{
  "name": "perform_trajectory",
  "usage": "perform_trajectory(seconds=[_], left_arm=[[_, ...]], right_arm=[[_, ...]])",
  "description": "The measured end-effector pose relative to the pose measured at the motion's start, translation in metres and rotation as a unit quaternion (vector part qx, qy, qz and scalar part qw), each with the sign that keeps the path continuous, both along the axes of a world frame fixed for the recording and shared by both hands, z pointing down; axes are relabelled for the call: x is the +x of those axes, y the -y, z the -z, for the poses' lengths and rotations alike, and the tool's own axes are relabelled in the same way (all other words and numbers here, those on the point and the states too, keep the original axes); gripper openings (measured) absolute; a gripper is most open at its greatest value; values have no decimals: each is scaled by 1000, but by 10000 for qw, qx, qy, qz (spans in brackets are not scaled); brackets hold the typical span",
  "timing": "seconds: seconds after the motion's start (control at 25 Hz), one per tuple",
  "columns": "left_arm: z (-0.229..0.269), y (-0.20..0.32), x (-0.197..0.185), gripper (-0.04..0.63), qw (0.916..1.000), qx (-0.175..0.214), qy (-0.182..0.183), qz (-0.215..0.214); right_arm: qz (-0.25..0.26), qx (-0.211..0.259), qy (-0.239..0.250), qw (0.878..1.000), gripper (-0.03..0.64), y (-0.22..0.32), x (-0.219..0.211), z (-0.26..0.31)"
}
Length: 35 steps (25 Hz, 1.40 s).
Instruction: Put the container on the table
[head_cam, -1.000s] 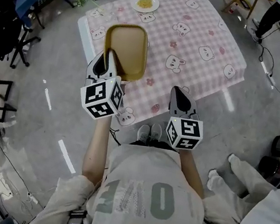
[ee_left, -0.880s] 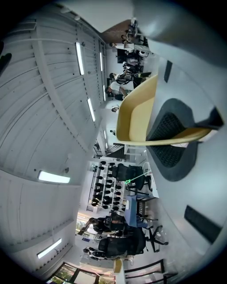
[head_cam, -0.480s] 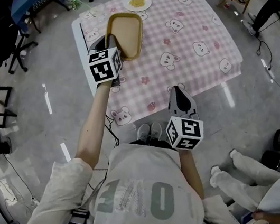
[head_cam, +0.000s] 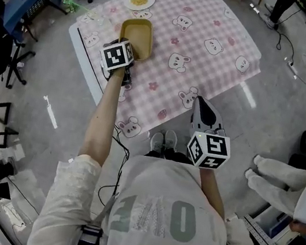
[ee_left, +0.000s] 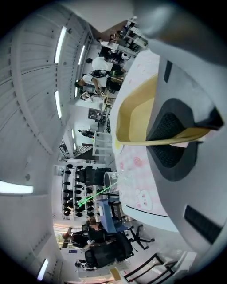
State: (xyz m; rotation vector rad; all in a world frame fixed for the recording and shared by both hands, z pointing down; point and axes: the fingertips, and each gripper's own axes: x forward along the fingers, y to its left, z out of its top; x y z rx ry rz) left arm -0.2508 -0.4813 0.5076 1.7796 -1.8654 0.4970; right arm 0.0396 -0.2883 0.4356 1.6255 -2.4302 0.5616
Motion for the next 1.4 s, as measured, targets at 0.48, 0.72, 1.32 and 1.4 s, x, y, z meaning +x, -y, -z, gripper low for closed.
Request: perform_trajectory(seconds=[0.48,0.72,1.32,1.4], left_arm=[[-60,6,7,29,9960,-876,45,-160],[-71,2,7,29,9945,-1040,-65,-86],[-67,1,10,151,9945,-925,-454,-176],[-65,1,12,151,9945,-904,-490,-202]], right_arm=[[-67,-69,8,10000,29,-6,11,-4],[-97,-121,57,9999,29,-7,14,-7],[-192,-169,145,9996,29,-13,22,-6],[-193,-166,153,9996,29,-14,21,-5]])
